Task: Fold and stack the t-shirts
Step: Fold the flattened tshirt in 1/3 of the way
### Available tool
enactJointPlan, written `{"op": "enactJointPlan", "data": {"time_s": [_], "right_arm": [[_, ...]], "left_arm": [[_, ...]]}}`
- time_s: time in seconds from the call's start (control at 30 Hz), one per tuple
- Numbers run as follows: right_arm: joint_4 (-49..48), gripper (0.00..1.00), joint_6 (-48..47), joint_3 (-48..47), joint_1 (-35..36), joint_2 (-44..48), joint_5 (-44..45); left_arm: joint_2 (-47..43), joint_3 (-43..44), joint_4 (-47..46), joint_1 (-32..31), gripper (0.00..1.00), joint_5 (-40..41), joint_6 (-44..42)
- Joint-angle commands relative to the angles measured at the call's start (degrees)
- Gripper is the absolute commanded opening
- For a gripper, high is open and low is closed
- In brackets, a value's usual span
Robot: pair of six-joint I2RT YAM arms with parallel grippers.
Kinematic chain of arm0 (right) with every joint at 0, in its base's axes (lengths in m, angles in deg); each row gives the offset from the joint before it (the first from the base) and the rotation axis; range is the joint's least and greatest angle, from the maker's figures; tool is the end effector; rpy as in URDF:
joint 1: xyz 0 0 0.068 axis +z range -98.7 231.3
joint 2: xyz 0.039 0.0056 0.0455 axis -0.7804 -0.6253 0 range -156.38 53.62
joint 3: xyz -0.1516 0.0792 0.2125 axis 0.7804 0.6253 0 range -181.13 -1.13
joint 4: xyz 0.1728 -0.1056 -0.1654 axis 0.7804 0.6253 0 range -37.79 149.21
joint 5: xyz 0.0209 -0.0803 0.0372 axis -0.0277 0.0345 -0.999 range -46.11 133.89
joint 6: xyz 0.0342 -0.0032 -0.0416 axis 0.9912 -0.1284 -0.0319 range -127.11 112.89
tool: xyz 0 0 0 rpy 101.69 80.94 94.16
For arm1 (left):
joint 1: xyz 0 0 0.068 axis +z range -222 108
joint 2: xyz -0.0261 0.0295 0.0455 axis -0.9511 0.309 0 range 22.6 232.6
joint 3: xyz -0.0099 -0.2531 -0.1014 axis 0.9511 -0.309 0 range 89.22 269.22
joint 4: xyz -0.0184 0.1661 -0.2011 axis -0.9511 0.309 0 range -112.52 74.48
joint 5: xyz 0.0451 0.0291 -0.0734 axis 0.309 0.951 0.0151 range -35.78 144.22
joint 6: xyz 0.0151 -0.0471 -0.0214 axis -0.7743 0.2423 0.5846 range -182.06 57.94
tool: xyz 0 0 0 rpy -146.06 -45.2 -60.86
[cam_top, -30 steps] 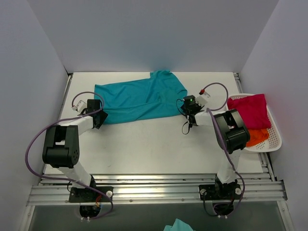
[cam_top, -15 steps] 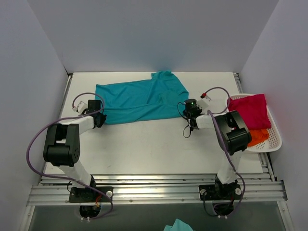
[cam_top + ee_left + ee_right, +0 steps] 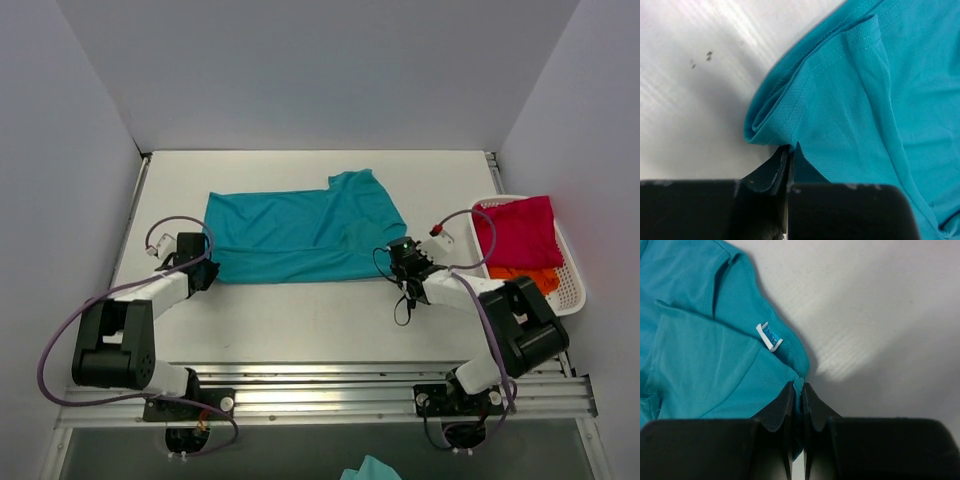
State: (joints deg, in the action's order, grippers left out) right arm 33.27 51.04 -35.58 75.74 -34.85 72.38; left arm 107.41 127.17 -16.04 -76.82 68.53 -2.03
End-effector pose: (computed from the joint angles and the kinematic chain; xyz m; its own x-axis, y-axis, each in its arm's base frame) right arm 0.2726 0.1053 0.1539 -0.2830 0.6915 -0.6647 0.4401 0.7094 0.5505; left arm 0.2721 -0.0141 0.1516 -0.3424 -0.8135 -0.4700 -0.7252 0.5469 -0.4183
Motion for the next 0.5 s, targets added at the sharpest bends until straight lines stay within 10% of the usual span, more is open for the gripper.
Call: {"op": "enactJointPlan", "data": {"time_s": [0.0,0.33,0.43,0.47], "right_arm": [[8.56,0.0,5.47,3.16,1.21,8.54,5.7],[23.67,0.0,13.74,12.48,5.17,29.92,9.13],[25.17,0.04,13.92,14.41,5.61,34.49,7.9],[25.61,0.33,14.01,14.59,5.52,35.37,7.29]], "left_arm": [[-7.09,-2.97,1.6,-1.07,0.02,0.46,1.23],[-27.85,-12.55,11.52,-2.65,0.06,3.8,2.37],[-33.74,-13.78,13.91,-2.74,0.37,3.11,2.46],[-36.19,-14.13,14.52,-2.74,0.69,2.23,2.37]]}}
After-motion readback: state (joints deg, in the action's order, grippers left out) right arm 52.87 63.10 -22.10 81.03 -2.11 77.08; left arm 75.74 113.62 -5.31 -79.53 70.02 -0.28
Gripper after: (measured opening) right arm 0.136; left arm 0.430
